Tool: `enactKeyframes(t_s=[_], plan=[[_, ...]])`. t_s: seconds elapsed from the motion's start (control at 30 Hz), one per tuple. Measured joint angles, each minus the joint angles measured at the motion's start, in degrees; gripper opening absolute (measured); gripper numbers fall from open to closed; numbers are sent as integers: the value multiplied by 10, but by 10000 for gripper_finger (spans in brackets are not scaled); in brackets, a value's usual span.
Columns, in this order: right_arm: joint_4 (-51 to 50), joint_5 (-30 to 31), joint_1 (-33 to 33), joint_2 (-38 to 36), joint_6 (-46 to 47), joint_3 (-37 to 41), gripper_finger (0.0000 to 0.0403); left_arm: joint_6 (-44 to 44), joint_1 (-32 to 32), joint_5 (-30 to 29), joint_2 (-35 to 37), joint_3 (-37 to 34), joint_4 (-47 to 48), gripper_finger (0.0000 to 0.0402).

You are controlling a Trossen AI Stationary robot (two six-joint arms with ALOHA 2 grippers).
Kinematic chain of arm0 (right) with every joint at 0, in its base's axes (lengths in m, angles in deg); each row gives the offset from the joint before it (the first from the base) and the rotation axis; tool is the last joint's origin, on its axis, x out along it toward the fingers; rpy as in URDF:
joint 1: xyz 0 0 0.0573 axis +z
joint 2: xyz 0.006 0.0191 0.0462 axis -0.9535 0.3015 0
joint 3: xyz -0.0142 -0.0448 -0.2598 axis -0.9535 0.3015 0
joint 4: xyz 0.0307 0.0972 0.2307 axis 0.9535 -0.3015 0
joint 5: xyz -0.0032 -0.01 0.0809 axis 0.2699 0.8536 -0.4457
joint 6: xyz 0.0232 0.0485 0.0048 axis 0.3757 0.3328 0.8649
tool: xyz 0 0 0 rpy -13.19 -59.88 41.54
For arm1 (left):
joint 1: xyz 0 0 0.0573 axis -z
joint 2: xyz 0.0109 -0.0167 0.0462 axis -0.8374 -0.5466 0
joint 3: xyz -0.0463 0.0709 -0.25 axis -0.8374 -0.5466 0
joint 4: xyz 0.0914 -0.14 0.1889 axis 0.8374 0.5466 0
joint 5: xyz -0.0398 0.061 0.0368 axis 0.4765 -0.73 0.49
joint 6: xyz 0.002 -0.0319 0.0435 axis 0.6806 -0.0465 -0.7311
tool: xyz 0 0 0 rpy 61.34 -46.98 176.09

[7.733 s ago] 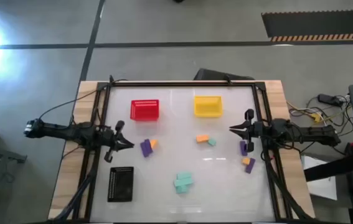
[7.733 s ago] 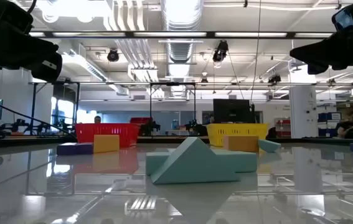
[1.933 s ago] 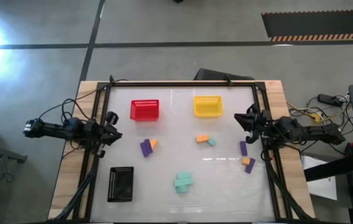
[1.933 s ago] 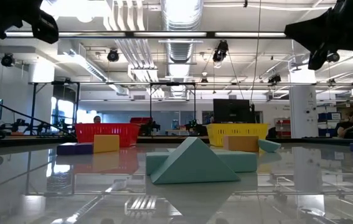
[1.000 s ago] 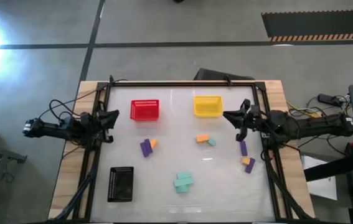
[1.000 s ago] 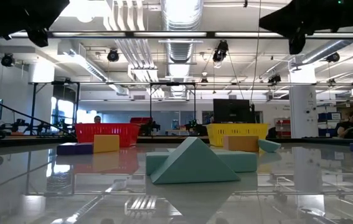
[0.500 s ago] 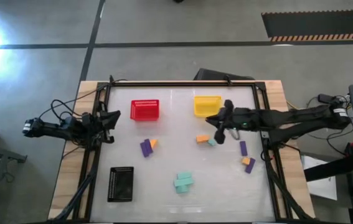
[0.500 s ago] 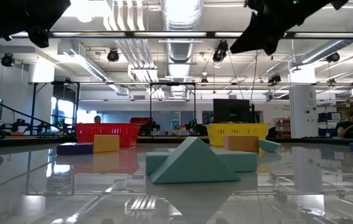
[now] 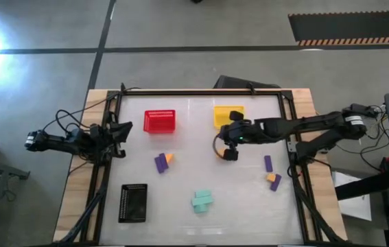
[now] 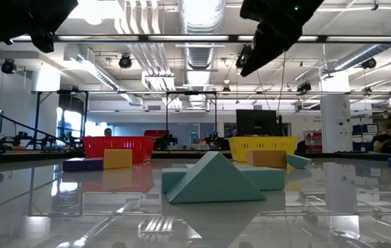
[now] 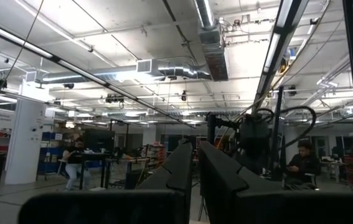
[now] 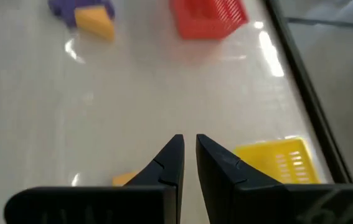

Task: Sort & place blocks by color
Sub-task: Put the yellow block into the yellow bin

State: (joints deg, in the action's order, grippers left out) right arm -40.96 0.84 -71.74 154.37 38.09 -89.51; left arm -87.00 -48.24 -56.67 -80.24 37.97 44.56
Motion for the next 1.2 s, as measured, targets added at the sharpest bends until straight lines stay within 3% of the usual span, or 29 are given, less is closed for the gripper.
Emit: enactKeyframes(t_s=[0.23, 0.73, 1.2], plan=[[-28, -56, 0, 52, -16, -27, 34, 0, 0, 0, 0, 0, 0, 12], [-29, -78, -28, 100, 12, -27, 39, 0, 0, 0, -1, 0, 2, 12], [-61, -85, -38, 114, 14, -25, 189, 0, 0, 0, -4, 0, 3, 12]])
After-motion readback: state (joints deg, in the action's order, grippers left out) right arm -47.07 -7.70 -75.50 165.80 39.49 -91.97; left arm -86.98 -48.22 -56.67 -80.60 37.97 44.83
